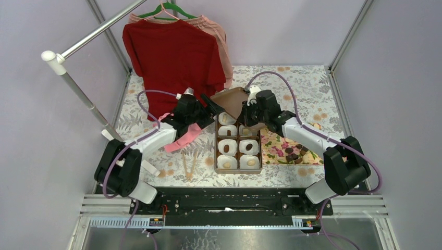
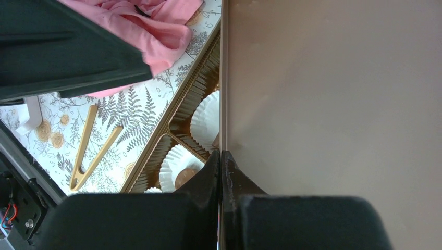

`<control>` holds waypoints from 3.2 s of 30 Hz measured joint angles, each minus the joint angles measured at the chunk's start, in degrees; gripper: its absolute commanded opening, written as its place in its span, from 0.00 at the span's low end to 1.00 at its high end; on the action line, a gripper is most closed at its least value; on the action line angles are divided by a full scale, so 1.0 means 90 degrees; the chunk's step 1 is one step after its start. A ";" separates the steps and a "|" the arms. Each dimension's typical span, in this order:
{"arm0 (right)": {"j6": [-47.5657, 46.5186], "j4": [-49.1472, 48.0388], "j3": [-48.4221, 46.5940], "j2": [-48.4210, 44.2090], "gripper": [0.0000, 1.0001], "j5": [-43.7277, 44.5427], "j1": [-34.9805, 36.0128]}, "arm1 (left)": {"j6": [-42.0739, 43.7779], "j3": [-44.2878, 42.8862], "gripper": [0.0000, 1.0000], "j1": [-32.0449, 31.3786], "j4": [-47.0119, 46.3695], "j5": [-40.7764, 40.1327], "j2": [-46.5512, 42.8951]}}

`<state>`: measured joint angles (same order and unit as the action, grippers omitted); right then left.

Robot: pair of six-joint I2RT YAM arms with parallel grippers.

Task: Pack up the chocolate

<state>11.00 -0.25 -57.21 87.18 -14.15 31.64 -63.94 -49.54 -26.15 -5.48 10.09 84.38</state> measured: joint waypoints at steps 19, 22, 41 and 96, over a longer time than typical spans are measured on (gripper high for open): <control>0.0051 -0.0253 0.0104 0.0000 0.00 0.0019 0.0274 | -0.0823 -0.0185 0.61 -0.0015 -0.0636 -0.0010 0.1134; 0.0068 -0.0255 0.0104 0.0000 0.00 0.0019 0.0313 | -0.0940 -0.0185 0.53 -0.0015 -0.0782 -0.0007 0.1163; -0.0034 -0.0046 0.0119 -0.0036 0.00 0.0646 0.0656 | -0.1554 0.0041 0.09 -0.0056 -0.1447 0.0049 0.1365; -0.2912 0.1348 -0.1275 0.0097 0.00 0.7009 0.3563 | -0.0593 -0.0131 0.61 -0.0068 -0.0221 -0.0889 -0.1477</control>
<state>-15.20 11.88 -68.69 88.05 48.93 63.70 -69.28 -50.72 -26.76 -7.46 2.09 71.09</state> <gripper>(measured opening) 0.242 0.519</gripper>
